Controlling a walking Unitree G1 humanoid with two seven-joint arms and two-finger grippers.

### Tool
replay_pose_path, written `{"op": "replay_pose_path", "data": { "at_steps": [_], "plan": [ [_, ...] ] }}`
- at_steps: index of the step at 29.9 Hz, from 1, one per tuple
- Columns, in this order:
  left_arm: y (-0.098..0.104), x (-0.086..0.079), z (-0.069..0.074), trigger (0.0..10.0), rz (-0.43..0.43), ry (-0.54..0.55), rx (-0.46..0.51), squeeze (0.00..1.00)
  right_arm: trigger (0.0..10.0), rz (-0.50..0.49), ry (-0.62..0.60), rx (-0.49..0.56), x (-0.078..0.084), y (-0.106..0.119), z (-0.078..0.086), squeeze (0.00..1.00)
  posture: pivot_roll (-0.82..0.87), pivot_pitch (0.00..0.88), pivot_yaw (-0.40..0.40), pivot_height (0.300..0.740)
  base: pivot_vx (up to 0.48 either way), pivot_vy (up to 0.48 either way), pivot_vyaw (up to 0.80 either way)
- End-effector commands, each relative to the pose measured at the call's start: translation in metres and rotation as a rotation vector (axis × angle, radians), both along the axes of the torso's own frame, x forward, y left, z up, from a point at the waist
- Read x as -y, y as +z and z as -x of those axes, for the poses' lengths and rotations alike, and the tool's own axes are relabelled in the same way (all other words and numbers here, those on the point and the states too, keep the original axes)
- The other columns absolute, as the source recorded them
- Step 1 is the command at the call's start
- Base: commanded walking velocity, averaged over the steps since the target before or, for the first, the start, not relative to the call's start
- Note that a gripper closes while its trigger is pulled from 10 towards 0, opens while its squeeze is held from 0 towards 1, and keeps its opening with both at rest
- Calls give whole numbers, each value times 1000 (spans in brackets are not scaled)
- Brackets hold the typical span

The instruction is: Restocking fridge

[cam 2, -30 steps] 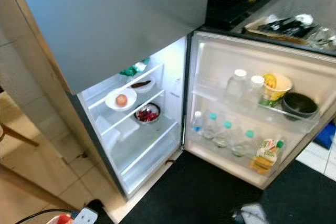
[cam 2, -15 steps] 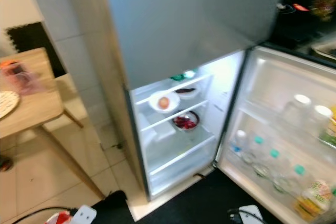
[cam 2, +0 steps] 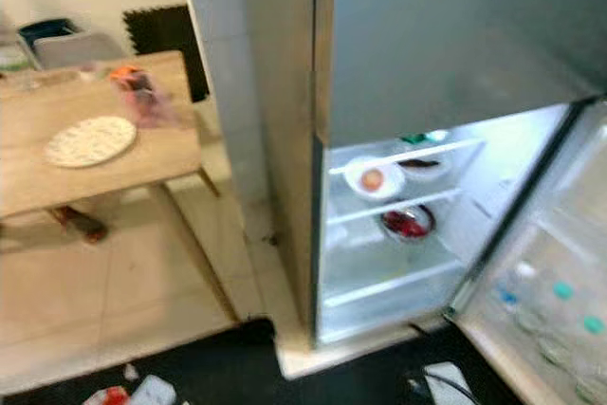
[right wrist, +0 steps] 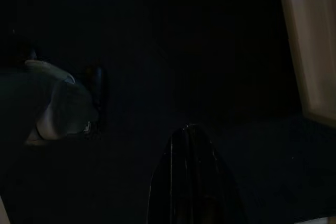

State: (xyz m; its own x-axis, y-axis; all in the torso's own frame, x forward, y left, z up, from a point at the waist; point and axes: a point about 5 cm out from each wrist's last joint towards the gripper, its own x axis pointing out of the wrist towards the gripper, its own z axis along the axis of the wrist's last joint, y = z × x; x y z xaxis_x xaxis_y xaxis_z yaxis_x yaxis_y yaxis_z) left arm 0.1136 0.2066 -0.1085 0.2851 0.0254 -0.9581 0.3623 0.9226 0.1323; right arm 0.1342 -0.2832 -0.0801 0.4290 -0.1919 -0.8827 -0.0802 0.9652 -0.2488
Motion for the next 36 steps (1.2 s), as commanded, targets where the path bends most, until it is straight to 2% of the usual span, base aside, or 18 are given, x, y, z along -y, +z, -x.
{"op": "replay_pose_path", "data": {
  "at_steps": [1, 36],
  "plan": [
    [1, -1, -4, 10000, -6, -15, 9, 0, 10000, -5, 4, -13, -2, -2, 2, 0, -42, 0, 42, 740, 0, -420, 0],
    [1, 0, -4, 10000, -4, -27, 5, 0, 10000, -22, 22, -5, -8, -1, -5, 0, -38, 0, 37, 740, 0, -425, 0]
  ]
}}
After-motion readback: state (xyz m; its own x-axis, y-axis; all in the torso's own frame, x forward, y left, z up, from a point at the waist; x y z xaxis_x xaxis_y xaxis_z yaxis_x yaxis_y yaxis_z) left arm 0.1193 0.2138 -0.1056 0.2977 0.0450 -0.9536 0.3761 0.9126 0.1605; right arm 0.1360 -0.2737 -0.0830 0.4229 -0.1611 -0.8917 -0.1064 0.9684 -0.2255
